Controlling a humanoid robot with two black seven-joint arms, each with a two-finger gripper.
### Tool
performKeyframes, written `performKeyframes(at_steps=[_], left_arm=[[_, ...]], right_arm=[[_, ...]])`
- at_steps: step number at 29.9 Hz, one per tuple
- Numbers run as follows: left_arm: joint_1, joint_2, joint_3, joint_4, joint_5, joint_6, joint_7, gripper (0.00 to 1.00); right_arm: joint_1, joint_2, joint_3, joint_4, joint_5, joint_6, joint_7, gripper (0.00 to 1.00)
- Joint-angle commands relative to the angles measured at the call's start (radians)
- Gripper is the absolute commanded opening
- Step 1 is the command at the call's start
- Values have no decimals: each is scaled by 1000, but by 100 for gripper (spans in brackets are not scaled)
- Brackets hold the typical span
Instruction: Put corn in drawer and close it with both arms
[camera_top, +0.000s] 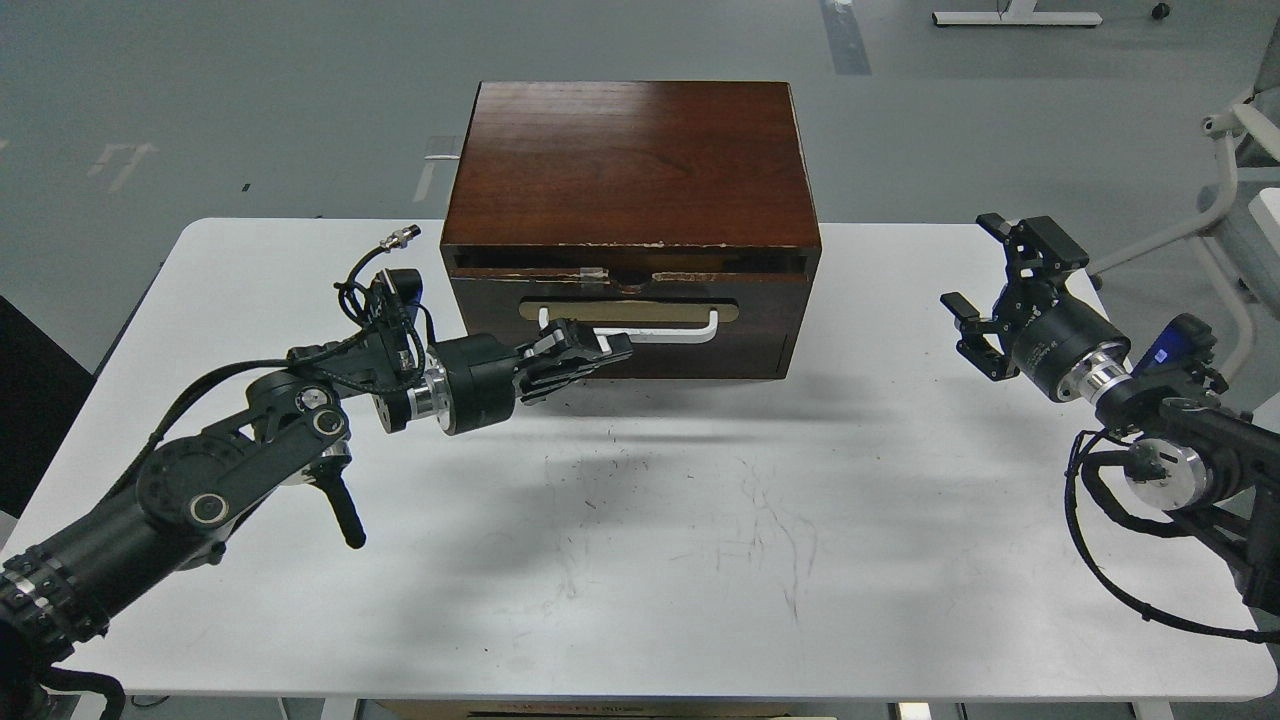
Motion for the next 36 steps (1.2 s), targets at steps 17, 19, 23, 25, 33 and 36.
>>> performKeyframes(at_steps=[17, 19, 23, 25, 33, 36], left_arm=[[-37, -12, 10, 41, -43, -9, -9, 0], [-34, 2, 16, 23, -85, -13, -9, 0], [-25, 42, 16, -14, -153, -13, -17, 27], [-20, 76, 7, -61, -228, -13, -18, 82], [-20, 255, -3, -86, -560, -13, -115, 99], [-19, 332, -6, -86, -641, -13, -155, 98]], right_arm=[[0, 1, 6, 3, 0, -1, 0, 100], [0, 4, 8, 5, 0, -1, 0, 100], [2, 9, 12, 5, 0, -1, 0, 100], [2, 9, 12, 6, 0, -3, 0, 100], [2, 4, 23, 8, 2, -6, 0, 100], [-1, 2, 54, 9, 2, -5, 0, 100]])
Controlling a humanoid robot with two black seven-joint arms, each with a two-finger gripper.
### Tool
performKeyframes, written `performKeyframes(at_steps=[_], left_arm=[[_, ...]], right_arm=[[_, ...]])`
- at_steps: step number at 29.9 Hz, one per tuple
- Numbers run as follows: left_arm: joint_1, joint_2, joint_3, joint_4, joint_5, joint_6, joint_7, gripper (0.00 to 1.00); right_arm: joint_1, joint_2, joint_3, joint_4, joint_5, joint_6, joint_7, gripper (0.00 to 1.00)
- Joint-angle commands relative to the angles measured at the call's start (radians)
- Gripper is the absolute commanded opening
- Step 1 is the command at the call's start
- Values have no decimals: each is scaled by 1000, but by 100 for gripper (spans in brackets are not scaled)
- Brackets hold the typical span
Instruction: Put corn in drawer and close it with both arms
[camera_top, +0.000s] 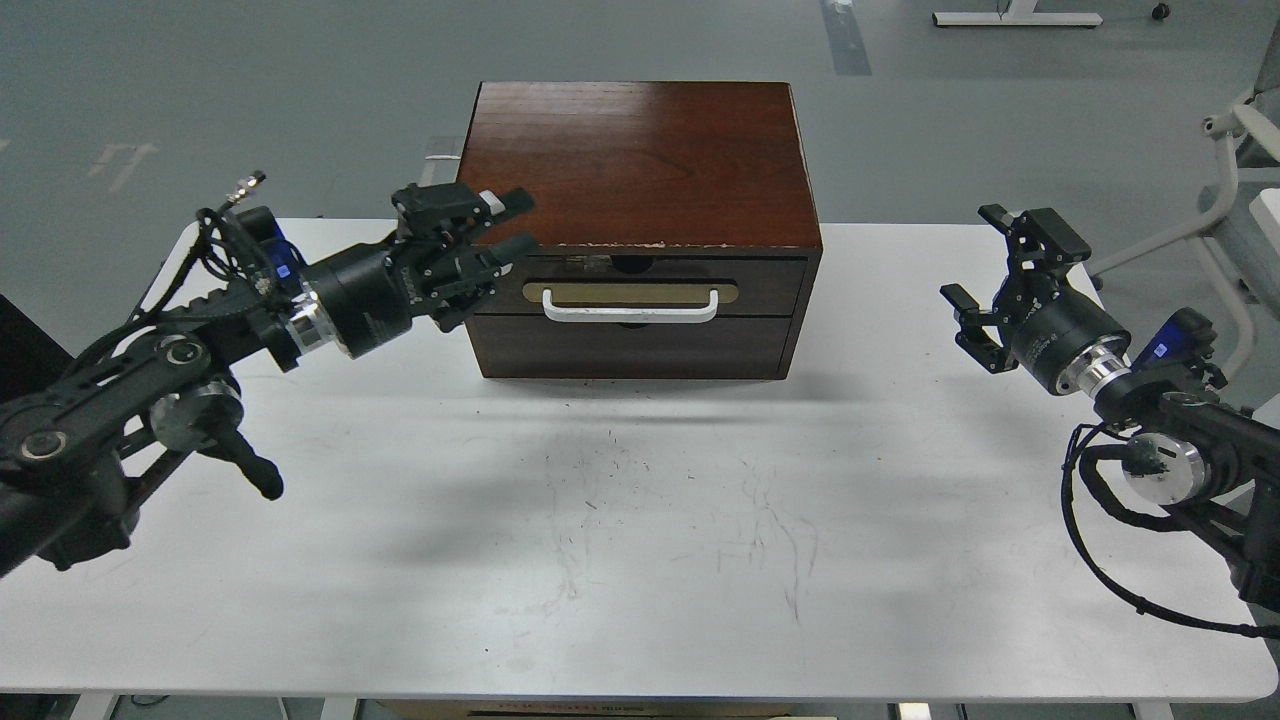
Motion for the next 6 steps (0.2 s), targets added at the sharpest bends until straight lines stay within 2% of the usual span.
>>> performKeyframes(at_steps=[1, 6], left_arm=[[14, 95, -2, 0, -105, 0, -37, 99], [66, 155, -2, 0, -182, 0, -46, 98]], right_arm=[[-3, -2, 21, 1, 0, 0, 0, 100], [-3, 4, 24, 4, 2, 2, 0, 100]])
